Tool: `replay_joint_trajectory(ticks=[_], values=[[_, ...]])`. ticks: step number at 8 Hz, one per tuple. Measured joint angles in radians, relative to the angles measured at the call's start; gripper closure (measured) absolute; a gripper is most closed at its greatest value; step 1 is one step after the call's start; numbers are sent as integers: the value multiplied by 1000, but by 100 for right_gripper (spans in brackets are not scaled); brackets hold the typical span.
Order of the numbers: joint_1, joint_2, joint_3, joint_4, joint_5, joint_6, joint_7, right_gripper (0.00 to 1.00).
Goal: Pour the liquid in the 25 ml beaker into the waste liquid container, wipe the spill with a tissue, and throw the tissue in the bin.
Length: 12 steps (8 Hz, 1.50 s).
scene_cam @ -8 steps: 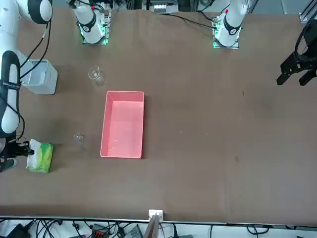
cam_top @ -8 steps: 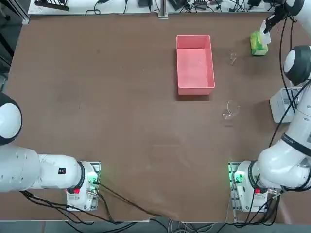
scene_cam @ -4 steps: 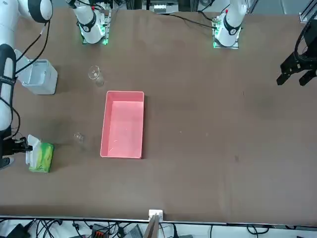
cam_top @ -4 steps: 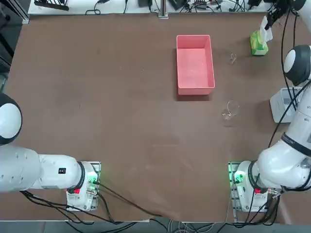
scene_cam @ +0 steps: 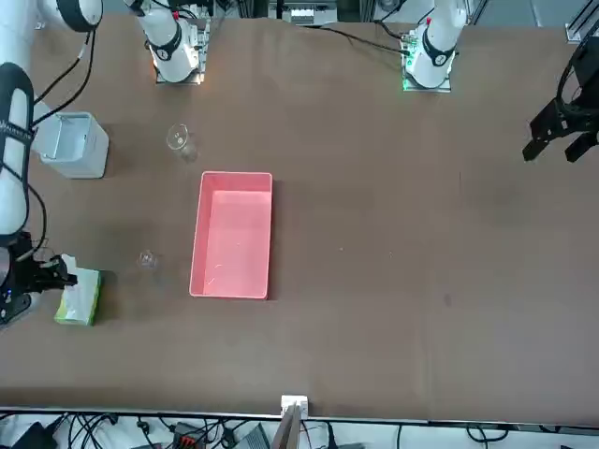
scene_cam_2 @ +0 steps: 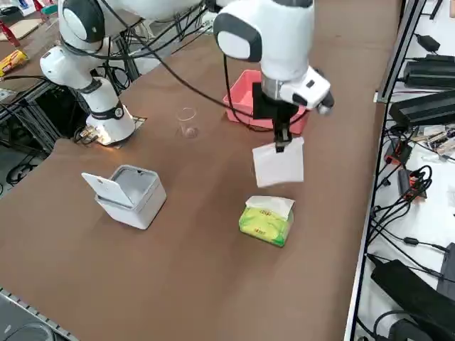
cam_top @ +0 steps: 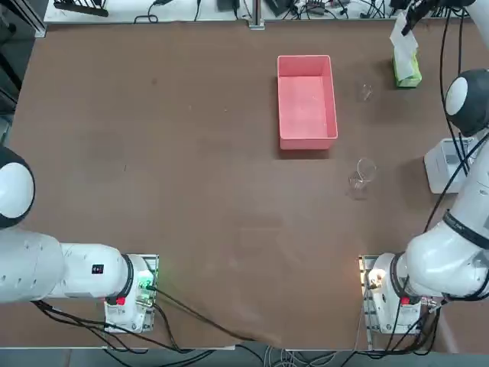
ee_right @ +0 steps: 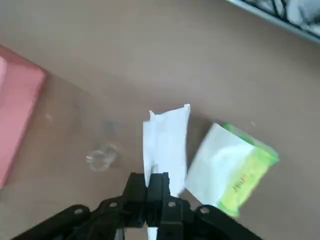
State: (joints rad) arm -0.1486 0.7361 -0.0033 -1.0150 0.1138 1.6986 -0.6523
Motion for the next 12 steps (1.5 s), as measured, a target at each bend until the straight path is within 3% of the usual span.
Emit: replay_joint_trajectory(ticks=[3,4,6,12], values=[[7,-30,123,-1,11,-11,5,99],[13,-28,147,-12,63,-12,9,99],[32,-12,155,-64,223,-12,9,99],[60,31,156,-191,387,37,9,97]])
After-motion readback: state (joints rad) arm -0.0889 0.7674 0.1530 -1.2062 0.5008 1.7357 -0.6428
